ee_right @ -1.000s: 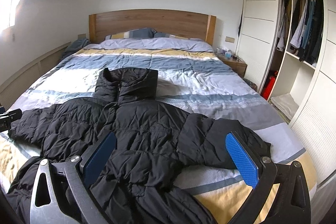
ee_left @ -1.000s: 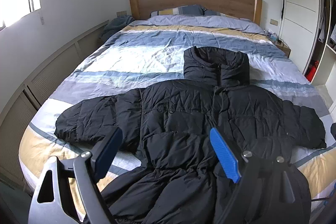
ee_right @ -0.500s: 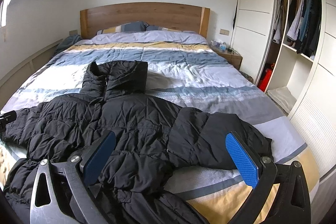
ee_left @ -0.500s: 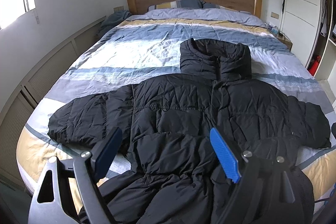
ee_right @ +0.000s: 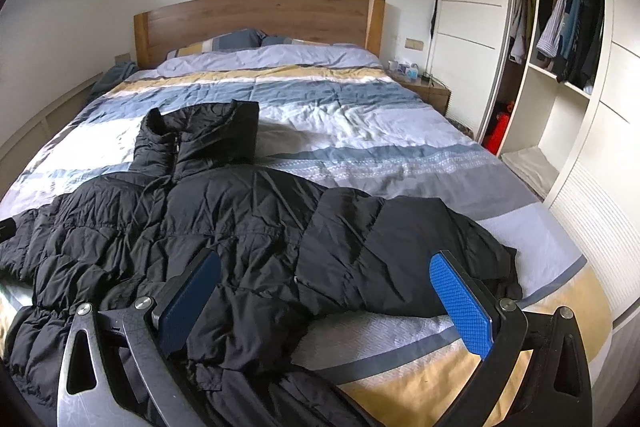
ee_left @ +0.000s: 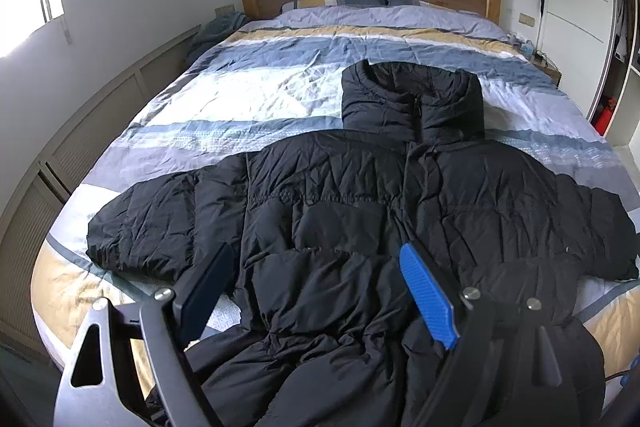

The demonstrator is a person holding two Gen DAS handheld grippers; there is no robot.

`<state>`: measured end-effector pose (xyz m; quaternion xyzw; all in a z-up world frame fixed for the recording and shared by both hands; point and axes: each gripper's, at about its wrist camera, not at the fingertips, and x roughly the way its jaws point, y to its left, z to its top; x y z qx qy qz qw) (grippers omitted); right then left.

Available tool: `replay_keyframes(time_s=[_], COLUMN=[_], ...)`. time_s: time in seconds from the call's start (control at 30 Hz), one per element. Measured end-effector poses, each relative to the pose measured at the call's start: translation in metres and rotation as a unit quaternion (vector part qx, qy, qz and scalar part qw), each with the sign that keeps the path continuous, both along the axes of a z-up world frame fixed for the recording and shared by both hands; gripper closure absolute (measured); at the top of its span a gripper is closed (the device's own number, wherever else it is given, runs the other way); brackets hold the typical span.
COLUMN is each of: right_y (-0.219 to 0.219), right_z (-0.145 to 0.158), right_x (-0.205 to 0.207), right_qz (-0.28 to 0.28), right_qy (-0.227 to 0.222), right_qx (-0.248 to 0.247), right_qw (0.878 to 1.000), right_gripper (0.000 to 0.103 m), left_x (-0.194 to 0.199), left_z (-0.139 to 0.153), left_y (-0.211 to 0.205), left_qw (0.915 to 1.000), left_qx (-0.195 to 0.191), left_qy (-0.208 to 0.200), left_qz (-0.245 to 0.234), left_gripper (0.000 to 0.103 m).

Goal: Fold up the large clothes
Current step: 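Move the right gripper along the jacket toward the sleeve cuff, then grasp the sleeve cuff with the right gripper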

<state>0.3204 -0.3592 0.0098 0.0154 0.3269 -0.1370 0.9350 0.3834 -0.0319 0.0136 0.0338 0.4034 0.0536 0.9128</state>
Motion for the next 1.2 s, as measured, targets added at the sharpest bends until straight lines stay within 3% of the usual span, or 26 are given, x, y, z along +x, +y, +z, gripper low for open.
replay_keyframes(time_s=[0.3,0.4,0.63,0.8,0.9,1.03,1.2], right_y=[-0.025,-0.047,-0.113,-0.171,-0.204,-0.230,-0.265], right_z=[-0.018,-0.036,-0.094,-0.133,-0.151,-0.162,-0.179], right_x=[0.007,0.012,0.014,0.007,0.005,0.009,0.006], right_qz=[-0.023,-0.036,-0.103,-0.136,-0.138,-0.147,-0.170], right_qy=[0.012,0.025,0.058,0.033,-0.005,-0.027,-0.074], right_qx=[0.024,0.075,0.142,0.259,0.350,0.379,0.447], right_qw=[0.999,0.996,0.983,0.956,0.926,0.913,0.875], right_gripper=[0.001,0.001,0.000,0.000,0.000,0.000,0.001], left_x=[0.006,0.008,0.010,0.009,0.009,0.008,0.007], left_z=[-0.014,-0.018,-0.030,-0.038,-0.041,-0.044,-0.048], left_y=[-0.003,-0.002,0.004,0.009,0.010,0.010,0.010], left_qw=[0.9999,0.9999,0.9997,0.9994,0.9993,0.9992,0.9991], left_qx=[0.005,0.006,0.008,0.011,0.013,0.016,0.022], left_qy=[0.010,0.013,0.021,0.027,0.030,0.031,0.033], left_qz=[0.001,0.004,0.013,0.018,0.019,0.018,0.017], left_gripper=[0.017,0.017,0.017,0.017,0.017,0.017,0.017])
